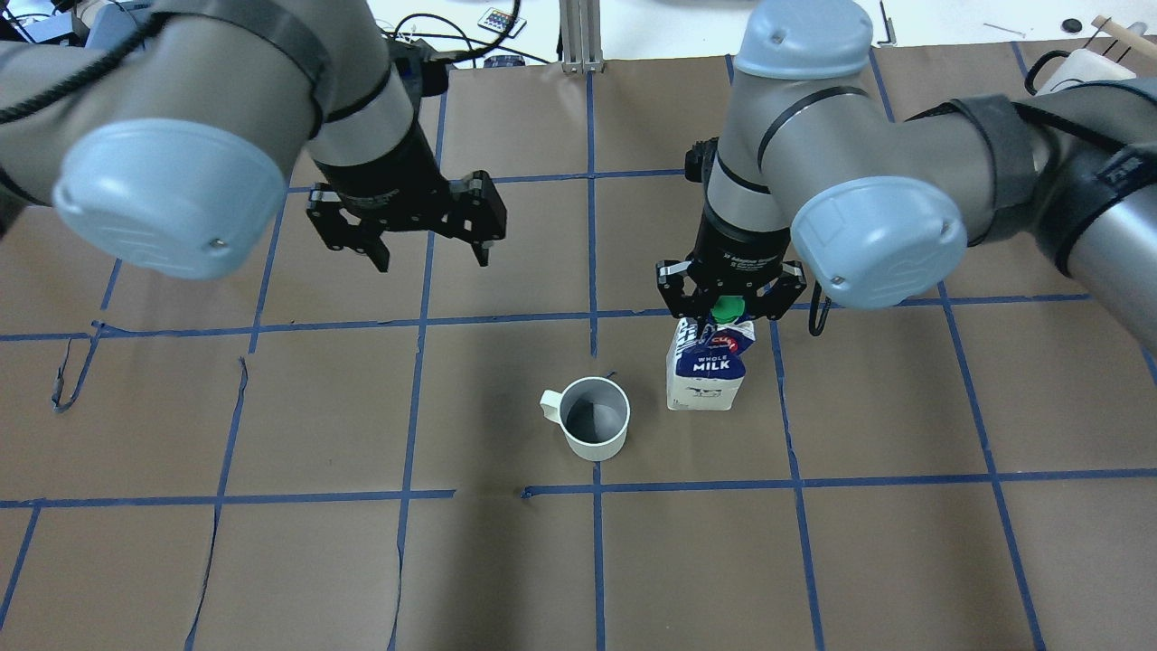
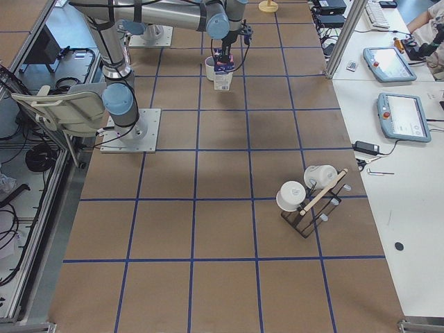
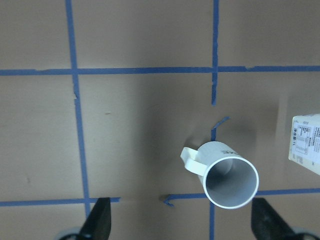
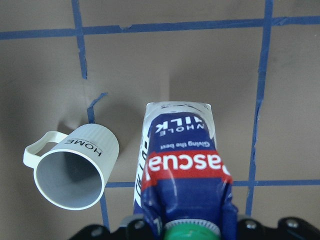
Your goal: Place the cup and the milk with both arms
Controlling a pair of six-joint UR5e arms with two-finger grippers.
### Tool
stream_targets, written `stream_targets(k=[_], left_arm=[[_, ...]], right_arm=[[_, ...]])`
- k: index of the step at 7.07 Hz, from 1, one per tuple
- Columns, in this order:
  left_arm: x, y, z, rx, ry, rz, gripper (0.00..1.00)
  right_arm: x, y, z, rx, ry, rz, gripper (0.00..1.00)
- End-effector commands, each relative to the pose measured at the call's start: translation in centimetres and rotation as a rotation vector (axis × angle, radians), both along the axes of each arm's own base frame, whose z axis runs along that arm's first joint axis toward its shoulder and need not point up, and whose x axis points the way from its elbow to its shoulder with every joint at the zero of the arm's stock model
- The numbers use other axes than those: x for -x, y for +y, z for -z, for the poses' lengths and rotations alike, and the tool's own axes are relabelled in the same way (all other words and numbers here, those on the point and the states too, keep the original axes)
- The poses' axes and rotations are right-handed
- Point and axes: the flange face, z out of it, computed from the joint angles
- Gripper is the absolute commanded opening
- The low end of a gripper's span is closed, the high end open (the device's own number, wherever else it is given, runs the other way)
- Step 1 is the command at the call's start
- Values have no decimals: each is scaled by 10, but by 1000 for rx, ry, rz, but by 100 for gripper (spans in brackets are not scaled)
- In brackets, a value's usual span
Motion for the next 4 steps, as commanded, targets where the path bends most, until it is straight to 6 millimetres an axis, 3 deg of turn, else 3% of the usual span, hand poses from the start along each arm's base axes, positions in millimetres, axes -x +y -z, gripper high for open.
stream_targets(k=[1, 4], left_arm=[[-56, -10, -37, -24, -14, -48, 100], [-64, -21, -47, 80, -7, -58, 100]], right_arm=[[-44, 21, 14, -32, 39, 65, 8], [-49, 23, 18, -30, 33, -6, 8]])
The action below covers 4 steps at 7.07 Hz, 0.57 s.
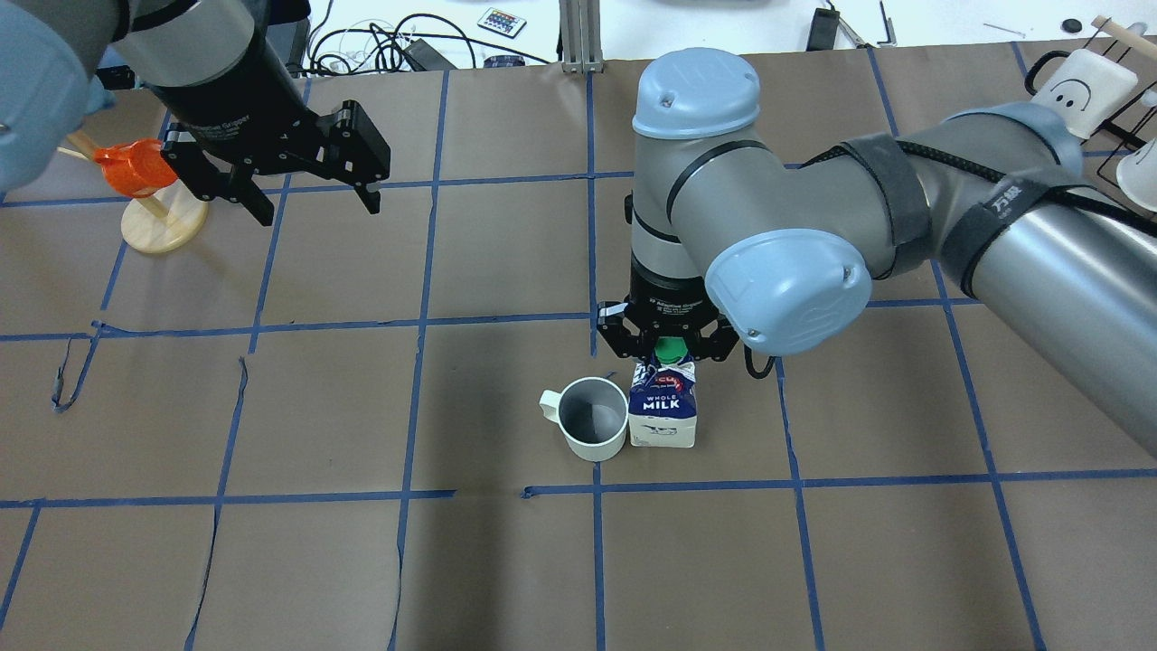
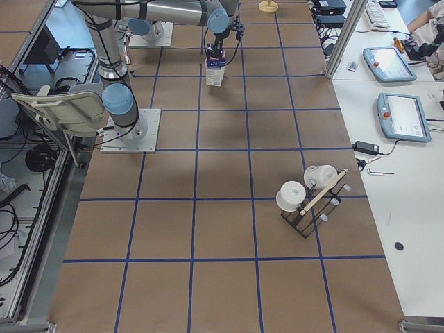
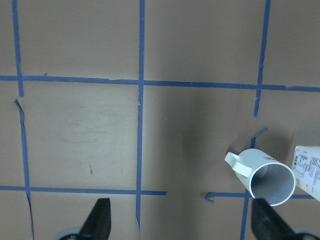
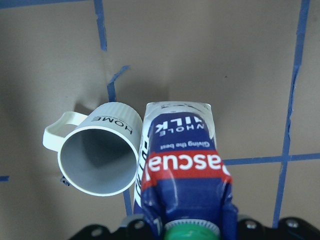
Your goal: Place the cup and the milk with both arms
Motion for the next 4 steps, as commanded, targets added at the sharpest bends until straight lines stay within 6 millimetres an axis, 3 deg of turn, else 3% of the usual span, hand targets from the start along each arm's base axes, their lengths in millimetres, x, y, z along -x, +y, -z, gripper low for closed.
stream_targets(k=[1, 3, 4], left_arm=[[-3, -5, -5, 46, 1, 9, 100], [-3, -5, -4, 43, 1, 9, 100], [-3, -5, -7, 48, 2, 8, 100]], right_arm=[[-1, 1, 9, 11, -3, -30, 9], [3, 8, 31, 12, -6, -47, 16], [3, 9, 30, 15, -5, -46, 26]])
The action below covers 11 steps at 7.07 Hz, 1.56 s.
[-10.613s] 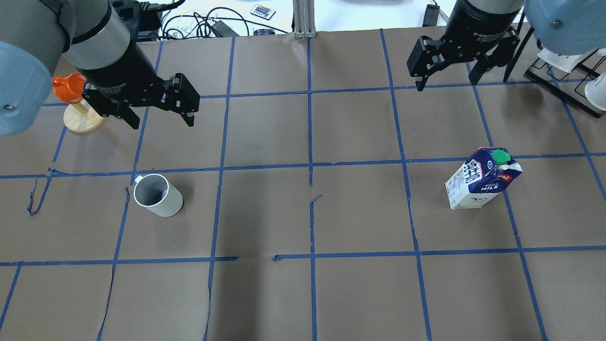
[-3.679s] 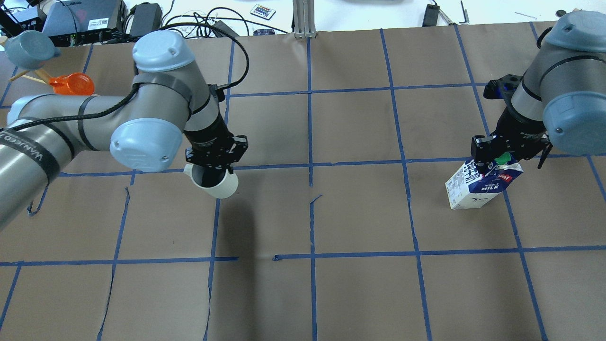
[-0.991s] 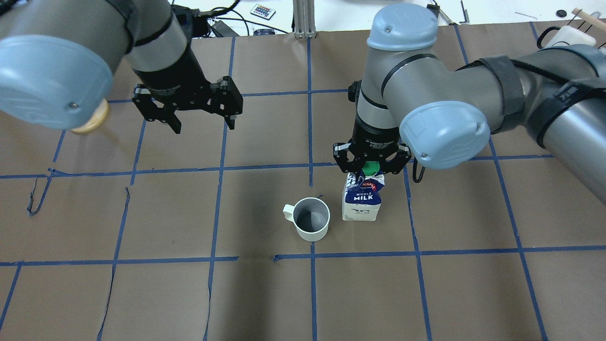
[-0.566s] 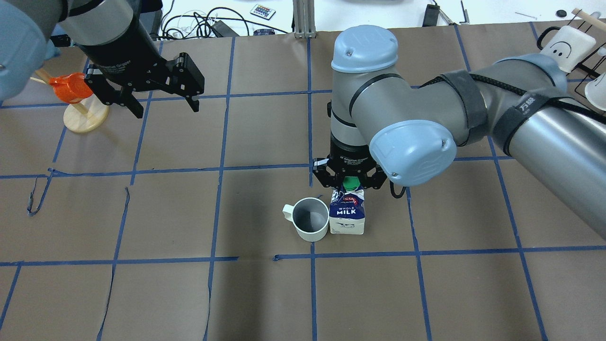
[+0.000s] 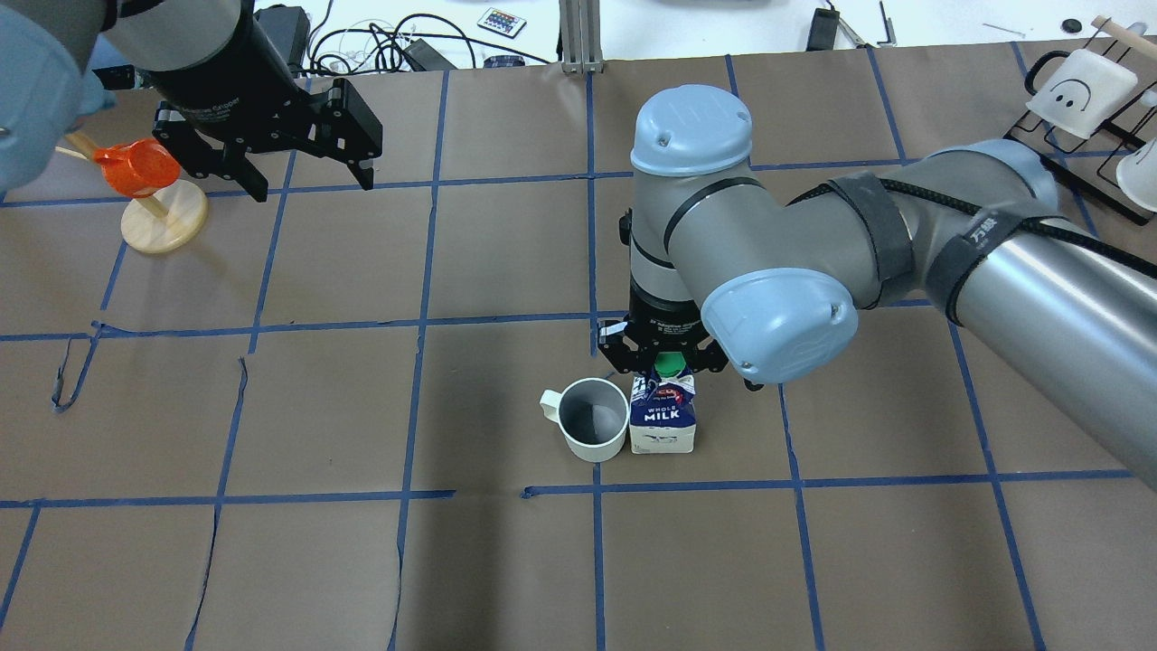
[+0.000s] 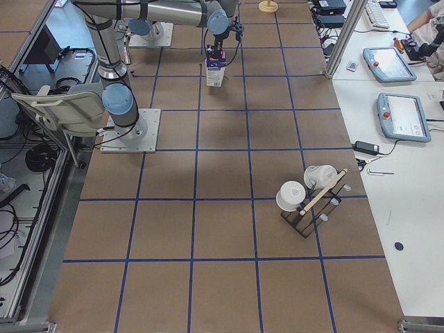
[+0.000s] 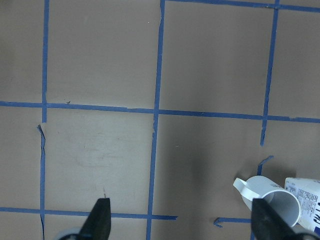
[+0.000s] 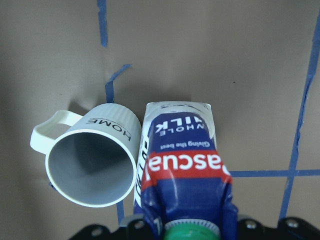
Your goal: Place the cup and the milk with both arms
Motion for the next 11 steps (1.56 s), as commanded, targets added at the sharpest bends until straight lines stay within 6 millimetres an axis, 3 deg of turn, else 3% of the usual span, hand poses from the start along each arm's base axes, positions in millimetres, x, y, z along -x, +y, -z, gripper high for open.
stream_targets(k=[1, 2, 3, 4, 5, 6, 8, 9, 11], left_arm=[[-7, -2, -2, 3, 4, -14, 100], [-8, -3, -2, 3, 6, -17, 100], [-8, -3, -2, 1, 7, -17, 100], [-8, -3, -1, 0, 9, -17, 100], [-8, -2, 0, -2, 9, -17, 100], [-8, -2, -1, 0, 7, -19, 100], [-8, -2, 2, -5, 7, -17, 100], [-8, -1, 1, -3, 7, -17, 100], [-8, -1, 1, -3, 9, -17, 100]], right_arm=[[5, 1, 3, 15, 35, -14, 64], [6, -5, -2, 57, 53, -24, 100], [12, -22, -21, 132, 18, -5, 100], [11, -45, -60, 198, 1, -25, 100], [23, -63, -99, 202, 2, -37, 100], [55, -83, -127, 202, 7, -25, 100], [145, -116, -157, 239, 28, 29, 100], [177, -123, -169, 257, 25, 17, 100], [173, -113, -173, 261, 22, 3, 100]])
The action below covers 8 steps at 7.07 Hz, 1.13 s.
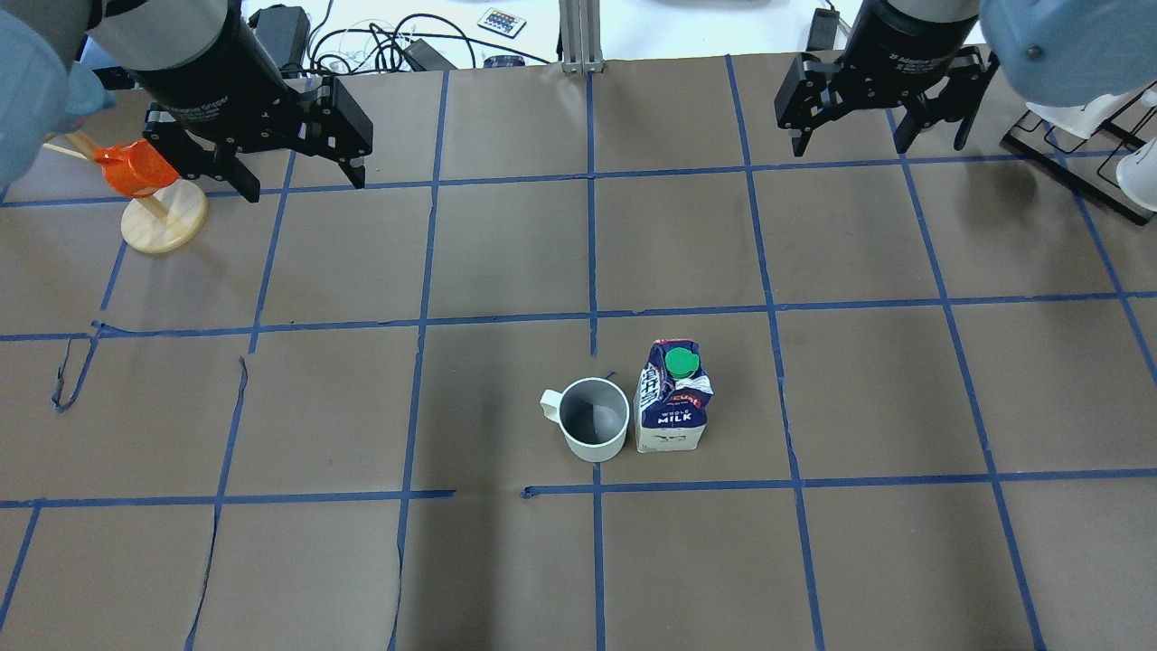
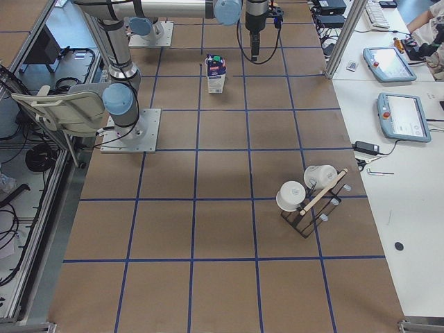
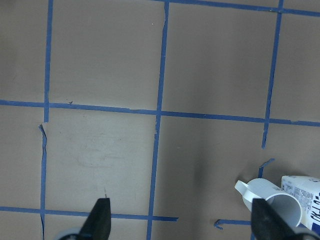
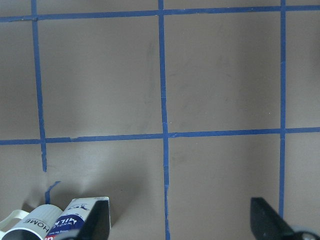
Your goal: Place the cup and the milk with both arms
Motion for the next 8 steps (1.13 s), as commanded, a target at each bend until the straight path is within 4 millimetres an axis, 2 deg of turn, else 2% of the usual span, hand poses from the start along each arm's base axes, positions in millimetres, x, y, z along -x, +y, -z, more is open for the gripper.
stream_targets(k=[1, 5, 8], left_arm=[[0, 0, 0, 0, 1, -1, 100], [0, -1, 0, 0, 4, 0, 100], [0, 0, -1, 2, 4, -1, 100]], right_arm=[[2, 5, -1, -2, -4, -7, 100], [4, 9, -2, 0, 9, -15, 100], [3, 9, 4, -10, -1, -17, 100]])
